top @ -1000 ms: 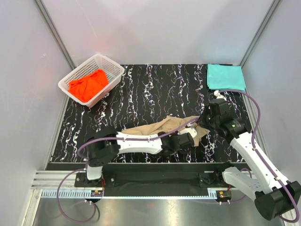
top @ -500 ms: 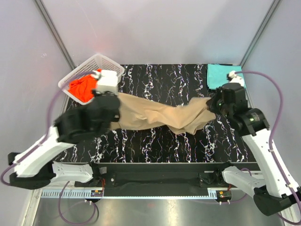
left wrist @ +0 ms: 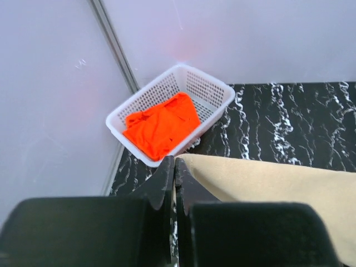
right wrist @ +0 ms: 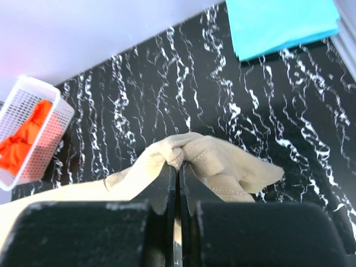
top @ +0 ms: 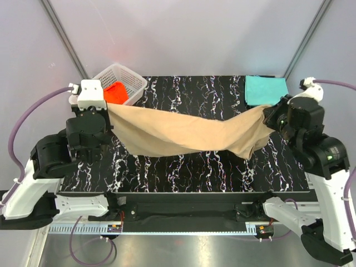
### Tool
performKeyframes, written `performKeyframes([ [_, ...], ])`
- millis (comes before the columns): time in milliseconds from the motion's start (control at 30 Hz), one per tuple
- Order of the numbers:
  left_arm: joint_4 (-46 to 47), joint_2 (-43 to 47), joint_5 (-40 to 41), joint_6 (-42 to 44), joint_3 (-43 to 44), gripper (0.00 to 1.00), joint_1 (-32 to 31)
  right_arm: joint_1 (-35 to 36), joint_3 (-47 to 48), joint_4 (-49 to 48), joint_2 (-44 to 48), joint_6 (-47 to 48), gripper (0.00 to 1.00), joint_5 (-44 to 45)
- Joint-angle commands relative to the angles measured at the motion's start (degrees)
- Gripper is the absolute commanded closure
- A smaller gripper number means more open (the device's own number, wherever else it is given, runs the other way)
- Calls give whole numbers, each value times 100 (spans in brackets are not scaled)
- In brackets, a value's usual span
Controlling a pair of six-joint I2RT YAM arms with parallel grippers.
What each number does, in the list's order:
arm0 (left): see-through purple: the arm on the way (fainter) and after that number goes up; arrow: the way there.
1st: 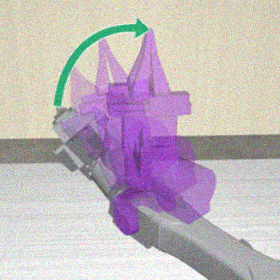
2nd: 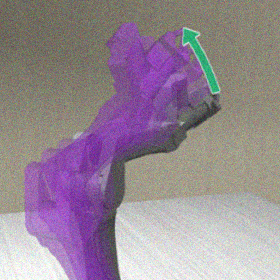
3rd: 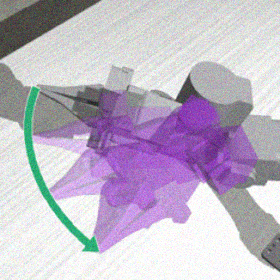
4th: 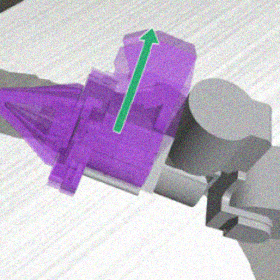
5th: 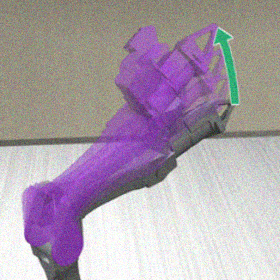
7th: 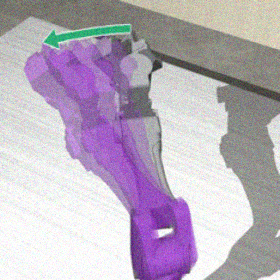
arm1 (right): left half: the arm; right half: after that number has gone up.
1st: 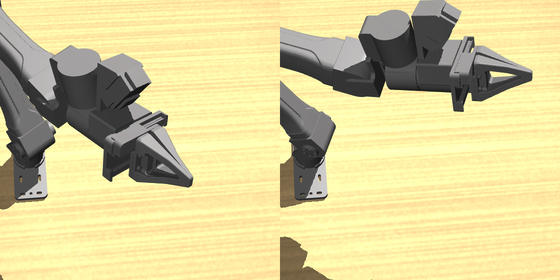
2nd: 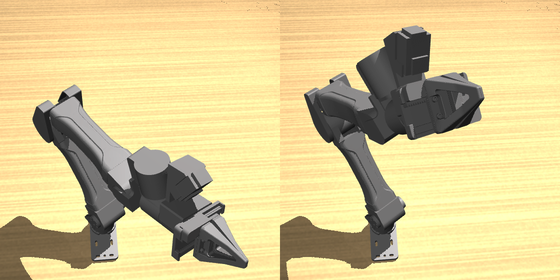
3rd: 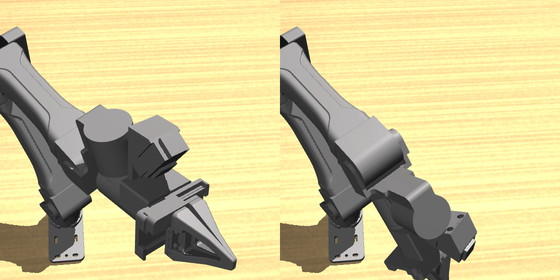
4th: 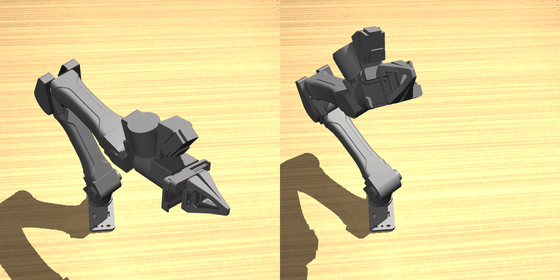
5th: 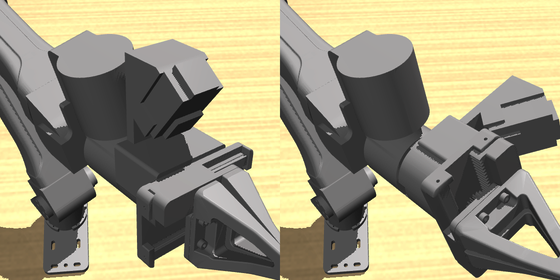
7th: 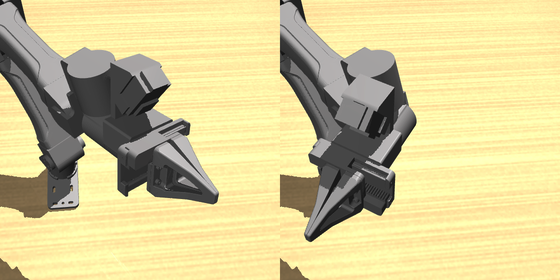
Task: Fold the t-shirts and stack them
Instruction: Flatten the tshirt out
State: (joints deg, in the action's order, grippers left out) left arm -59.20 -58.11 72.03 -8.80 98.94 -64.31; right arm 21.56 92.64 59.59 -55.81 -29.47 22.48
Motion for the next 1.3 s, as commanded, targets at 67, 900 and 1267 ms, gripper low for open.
performKeyframes([
  [67,-512,404,-1221,-1751,-1126,100,147,-20,-2316,-395,315,-681,100,-1138],
  [900,285,1328,-3256,-3823,-4725,100,569,-1276,-3665,-1968,-2284,-183,47,-2106],
  [1267,849,1126,-3723,-3436,-4928,100,666,-1761,-3964,-3093,-3454,82,55,-2995],
])
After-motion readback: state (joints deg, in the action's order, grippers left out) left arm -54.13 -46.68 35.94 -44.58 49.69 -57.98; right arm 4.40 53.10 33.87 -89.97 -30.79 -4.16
